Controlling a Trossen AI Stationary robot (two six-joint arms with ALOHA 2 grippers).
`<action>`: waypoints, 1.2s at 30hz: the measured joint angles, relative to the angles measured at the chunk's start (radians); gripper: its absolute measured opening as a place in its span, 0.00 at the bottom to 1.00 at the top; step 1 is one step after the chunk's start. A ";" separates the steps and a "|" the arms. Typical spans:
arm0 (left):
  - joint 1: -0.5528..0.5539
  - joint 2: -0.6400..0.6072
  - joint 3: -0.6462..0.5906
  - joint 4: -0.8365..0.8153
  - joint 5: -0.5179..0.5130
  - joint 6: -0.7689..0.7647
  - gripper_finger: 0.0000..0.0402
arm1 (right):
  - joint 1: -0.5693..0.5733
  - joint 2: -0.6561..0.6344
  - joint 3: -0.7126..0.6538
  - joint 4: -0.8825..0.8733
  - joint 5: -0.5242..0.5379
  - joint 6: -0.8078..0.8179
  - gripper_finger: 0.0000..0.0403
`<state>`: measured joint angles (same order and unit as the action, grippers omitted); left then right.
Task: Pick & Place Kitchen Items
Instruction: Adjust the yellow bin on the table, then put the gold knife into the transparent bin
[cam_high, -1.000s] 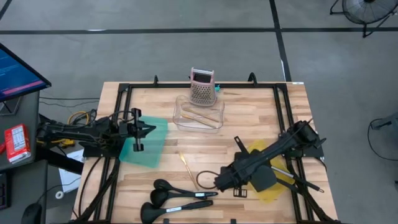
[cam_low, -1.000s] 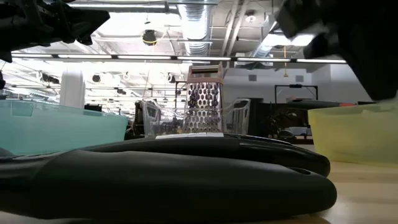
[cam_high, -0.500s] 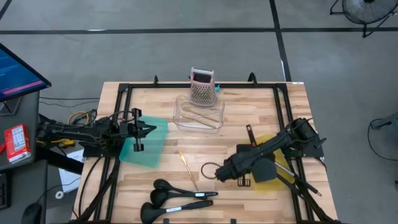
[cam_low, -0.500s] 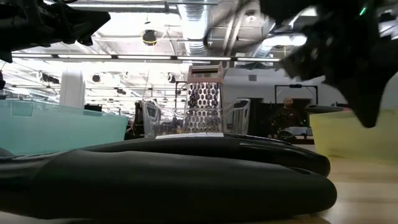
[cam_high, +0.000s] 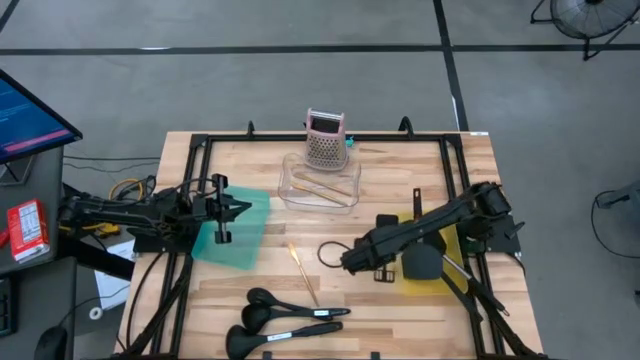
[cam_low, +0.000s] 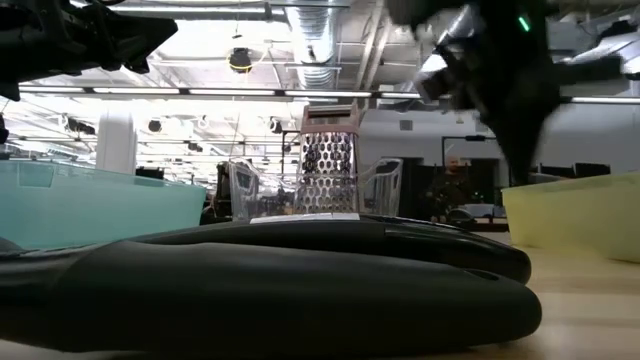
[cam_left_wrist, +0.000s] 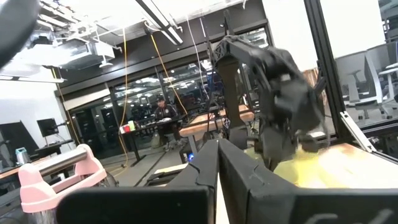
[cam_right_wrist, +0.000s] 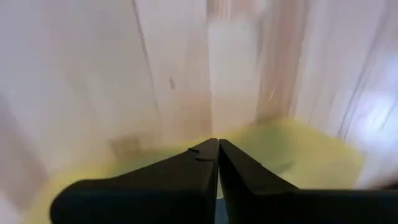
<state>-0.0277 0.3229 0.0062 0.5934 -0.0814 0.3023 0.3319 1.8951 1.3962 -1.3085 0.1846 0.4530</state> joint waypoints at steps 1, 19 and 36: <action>0.000 0.000 0.000 0.000 0.000 0.000 0.00 | -0.003 -0.013 0.025 0.007 0.012 0.023 0.03; 0.000 0.010 0.000 0.014 0.000 0.000 0.00 | 0.006 0.094 0.244 0.608 0.005 0.425 0.51; -0.001 0.080 0.000 0.028 0.000 0.000 0.00 | 0.004 0.482 0.685 0.365 -0.117 0.403 0.48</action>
<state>-0.0288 0.4030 0.0062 0.6216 -0.0814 0.3023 0.3358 2.3769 2.0811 -0.9437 0.0678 0.8558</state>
